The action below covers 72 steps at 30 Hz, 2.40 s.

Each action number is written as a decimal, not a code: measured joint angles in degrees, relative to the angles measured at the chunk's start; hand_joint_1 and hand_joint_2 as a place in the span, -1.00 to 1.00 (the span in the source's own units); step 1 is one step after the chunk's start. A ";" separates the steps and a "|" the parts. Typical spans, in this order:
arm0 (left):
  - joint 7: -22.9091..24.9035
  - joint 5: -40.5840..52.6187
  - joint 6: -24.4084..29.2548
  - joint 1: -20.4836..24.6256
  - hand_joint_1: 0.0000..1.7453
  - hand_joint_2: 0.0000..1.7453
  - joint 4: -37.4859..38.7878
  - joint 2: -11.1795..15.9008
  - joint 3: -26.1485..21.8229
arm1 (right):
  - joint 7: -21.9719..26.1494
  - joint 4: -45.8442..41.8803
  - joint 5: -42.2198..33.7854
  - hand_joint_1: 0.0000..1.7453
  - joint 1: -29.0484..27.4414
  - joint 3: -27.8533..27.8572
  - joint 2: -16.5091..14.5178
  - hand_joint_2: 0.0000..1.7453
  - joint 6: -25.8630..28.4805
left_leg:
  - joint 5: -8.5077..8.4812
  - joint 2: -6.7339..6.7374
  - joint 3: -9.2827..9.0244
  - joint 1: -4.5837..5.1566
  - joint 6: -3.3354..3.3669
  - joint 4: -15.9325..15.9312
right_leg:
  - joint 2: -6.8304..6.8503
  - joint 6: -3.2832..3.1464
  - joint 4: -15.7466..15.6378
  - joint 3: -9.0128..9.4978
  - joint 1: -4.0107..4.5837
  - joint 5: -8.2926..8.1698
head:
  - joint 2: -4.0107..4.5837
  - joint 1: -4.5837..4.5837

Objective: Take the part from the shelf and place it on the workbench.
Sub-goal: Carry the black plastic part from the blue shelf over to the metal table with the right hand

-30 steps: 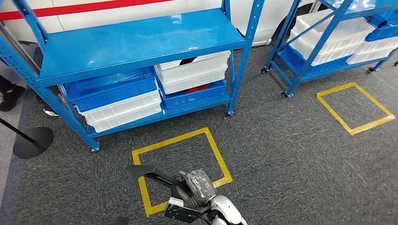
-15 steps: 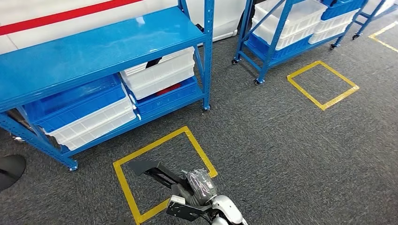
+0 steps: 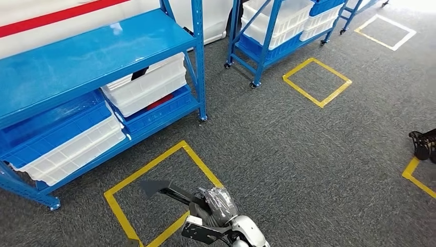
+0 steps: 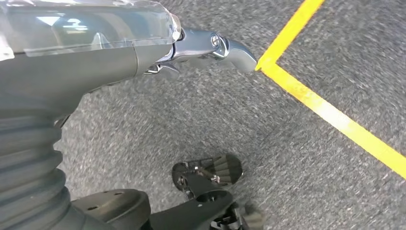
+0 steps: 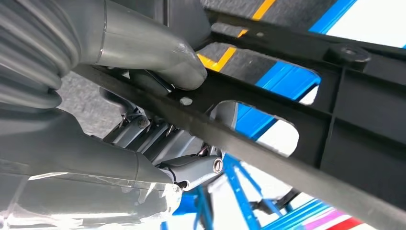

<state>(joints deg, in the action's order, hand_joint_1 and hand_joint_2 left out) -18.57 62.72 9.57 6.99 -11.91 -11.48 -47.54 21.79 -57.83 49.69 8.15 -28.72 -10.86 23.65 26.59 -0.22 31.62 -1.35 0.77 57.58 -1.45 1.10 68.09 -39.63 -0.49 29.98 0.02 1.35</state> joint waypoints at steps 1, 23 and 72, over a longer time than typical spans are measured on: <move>-0.34 0.03 0.34 -0.13 -1.00 1.00 0.00 0.02 -0.01 | -0.11 0.00 -0.03 1.00 -0.08 0.00 -0.03 1.00 0.05 | 0.05 0.78 0.02 0.10 0.07 0.01 | 0.63 0.18 3.79 -1.89 -0.12 1.56 | 0.00 0.01; -0.52 -1.62 1.85 -0.75 -1.00 1.00 0.00 0.09 -0.21 | -0.02 -0.86 -0.21 1.00 -0.53 0.37 -0.63 1.00 -0.46 | 0.62 -3.02 1.14 0.17 -1.91 2.71 | -4.43 -2.69 -9.33 5.23 0.45 -4.69 | 0.00 0.03; 0.03 -1.07 1.95 -0.50 -1.00 1.00 0.00 -0.27 -1.48 | 0.88 -1.73 -0.45 1.00 0.21 1.44 -0.35 1.00 -1.55 | 1.24 6.64 -0.69 1.47 -0.80 0.08 | 4.45 -2.23 -9.82 5.01 1.42 -4.40 | 0.00 0.02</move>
<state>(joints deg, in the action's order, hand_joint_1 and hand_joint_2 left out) -18.53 61.65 11.52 6.49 -11.91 -11.75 -49.02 22.67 -59.57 49.24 8.36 -27.28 -11.21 22.10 27.83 6.42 30.93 0.12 -0.04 57.65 2.99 -1.13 58.28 -34.62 0.92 25.58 0.02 1.37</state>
